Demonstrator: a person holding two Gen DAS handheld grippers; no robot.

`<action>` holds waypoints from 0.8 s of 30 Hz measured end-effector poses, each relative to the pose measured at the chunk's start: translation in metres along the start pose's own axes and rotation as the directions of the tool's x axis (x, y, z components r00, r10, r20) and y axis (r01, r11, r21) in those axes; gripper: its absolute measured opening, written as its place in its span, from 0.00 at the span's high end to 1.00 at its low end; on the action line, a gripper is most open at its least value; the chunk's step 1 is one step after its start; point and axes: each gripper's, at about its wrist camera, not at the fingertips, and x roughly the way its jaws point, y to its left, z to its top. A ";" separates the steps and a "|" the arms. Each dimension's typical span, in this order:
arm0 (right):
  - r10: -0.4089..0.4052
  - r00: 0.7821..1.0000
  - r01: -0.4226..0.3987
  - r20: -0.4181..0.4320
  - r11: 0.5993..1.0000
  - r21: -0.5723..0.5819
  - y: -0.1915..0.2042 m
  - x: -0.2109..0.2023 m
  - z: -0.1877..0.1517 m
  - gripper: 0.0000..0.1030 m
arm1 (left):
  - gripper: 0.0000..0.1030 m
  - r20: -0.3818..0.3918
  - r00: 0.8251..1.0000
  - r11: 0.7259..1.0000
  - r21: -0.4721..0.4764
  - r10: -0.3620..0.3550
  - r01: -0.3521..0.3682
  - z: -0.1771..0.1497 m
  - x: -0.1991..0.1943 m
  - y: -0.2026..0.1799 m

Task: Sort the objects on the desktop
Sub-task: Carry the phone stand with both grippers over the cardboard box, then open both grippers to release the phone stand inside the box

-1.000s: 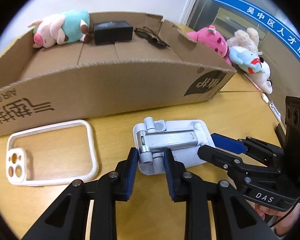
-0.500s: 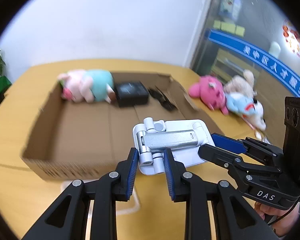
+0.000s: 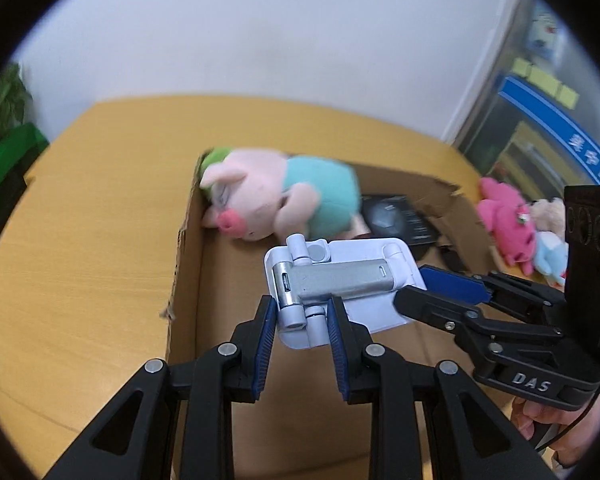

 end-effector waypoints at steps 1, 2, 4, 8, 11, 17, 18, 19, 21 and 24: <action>0.004 1.000 -0.003 -0.029 1.000 0.018 -0.006 0.014 0.003 0.66 | 0.75 -0.021 1.000 1.000 0.003 0.012 -0.012 0.003 0.009 0.003; 0.012 0.998 -0.010 -0.064 0.999 0.043 -0.014 0.031 0.007 0.66 | 0.75 -0.042 0.999 1.000 0.005 0.026 -0.026 0.005 0.019 0.005; 0.019 0.993 -0.010 -0.115 0.997 0.074 -0.023 0.050 0.010 0.66 | 0.75 -0.087 0.995 0.999 0.007 0.045 -0.045 0.011 0.037 0.009; 0.036 0.972 -0.005 -0.232 0.991 0.132 -0.040 0.085 0.015 0.66 | 0.76 -0.172 0.980 0.995 0.020 0.104 -0.102 0.011 0.066 0.009; 0.040 0.953 0.008 -0.299 0.987 0.160 -0.045 0.104 0.011 0.66 | 0.76 -0.231 0.961 0.988 0.029 0.152 -0.149 0.006 0.084 0.011; 0.020 0.939 0.041 -0.344 0.984 0.172 -0.044 0.127 -0.002 0.63 | 0.76 -0.230 0.963 0.990 -0.003 0.140 -0.144 0.000 0.083 0.016; 0.021 0.942 0.040 -0.335 0.984 0.175 -0.043 0.124 -0.002 0.64 | 0.76 -0.215 0.967 0.990 -0.004 0.139 -0.143 0.000 0.076 0.015; 0.021 0.946 0.039 -0.324 0.983 0.177 -0.043 0.120 -0.001 0.63 | 0.74 -0.200 0.968 0.988 0.004 0.152 -0.154 0.000 0.069 0.013; 0.006 0.959 0.045 -0.283 0.984 0.173 -0.040 0.101 0.001 0.57 | 0.66 -0.155 0.973 0.985 0.012 0.173 -0.173 -0.002 0.048 0.011; -0.063 0.978 0.089 -0.200 0.988 0.125 -0.028 0.059 0.002 0.37 | 0.64 -0.058 0.983 0.985 0.008 0.172 -0.172 -0.005 0.010 0.013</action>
